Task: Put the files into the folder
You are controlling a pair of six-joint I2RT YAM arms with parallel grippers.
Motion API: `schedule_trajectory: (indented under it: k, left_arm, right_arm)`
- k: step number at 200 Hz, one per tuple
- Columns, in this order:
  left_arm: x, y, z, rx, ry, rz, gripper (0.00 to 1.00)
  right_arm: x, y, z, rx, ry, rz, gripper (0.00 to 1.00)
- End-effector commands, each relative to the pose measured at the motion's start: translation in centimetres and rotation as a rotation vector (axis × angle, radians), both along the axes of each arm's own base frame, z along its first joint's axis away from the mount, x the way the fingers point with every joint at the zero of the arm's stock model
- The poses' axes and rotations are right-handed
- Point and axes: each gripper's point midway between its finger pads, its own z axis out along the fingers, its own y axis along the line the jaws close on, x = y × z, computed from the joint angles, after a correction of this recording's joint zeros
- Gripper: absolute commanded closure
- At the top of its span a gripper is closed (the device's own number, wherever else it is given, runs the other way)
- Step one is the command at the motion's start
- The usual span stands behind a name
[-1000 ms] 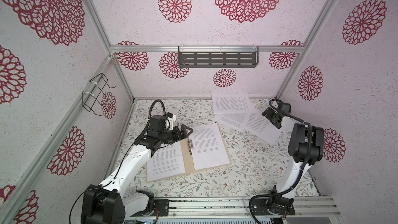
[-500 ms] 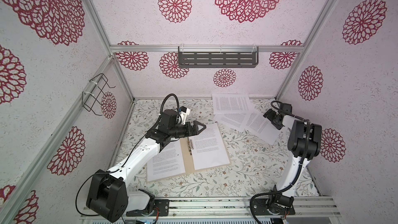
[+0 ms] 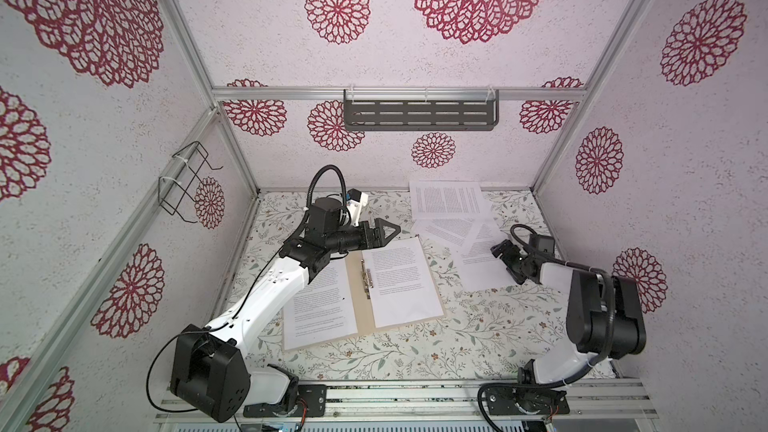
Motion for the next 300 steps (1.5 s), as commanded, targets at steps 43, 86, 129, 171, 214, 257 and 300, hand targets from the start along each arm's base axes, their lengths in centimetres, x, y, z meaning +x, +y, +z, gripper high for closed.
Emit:
schedule_trajectory:
  k: [43,86,129,171,214,257,300]
  left_arm:
    - [-1.0,-3.3,-2.2,0.041,0.062,-0.09,0.03]
    - [-1.7,-8.4,-5.3,0.088,0.119,-0.164,0.03]
    - [-2.0,-14.9,-9.8,0.151,0.205,-0.253,0.02]
    - [-2.1,-21.3,-16.4,0.223,0.302,-0.356,0.02]
    - [-1.8,-25.8,-20.3,0.254,0.32,-0.407,0.02]
    - [-1.6,-27.0,-23.5,0.276,0.375,-0.4,0.02]
    - [-3.2,-23.8,-26.2,0.359,0.442,-0.39,0.02]
  right_arm:
    - [-8.1,5.2,4.3,-0.169,-0.045,0.107,0.02]
    - [-2.9,1.7,5.7,-0.265,-0.07,0.152,0.02]
    - [3.5,-0.3,5.8,-0.259,-0.12,0.143,0.02]
    - [8.6,-1.1,5.6,-0.239,-0.147,0.15,0.03]
    - [11.0,-1.3,5.2,-0.206,-0.16,0.164,0.03]
    - [12.8,-2.1,4.7,-0.176,-0.168,0.192,0.03]
    - [15.2,-2.8,3.5,-0.186,-0.13,0.279,0.04]
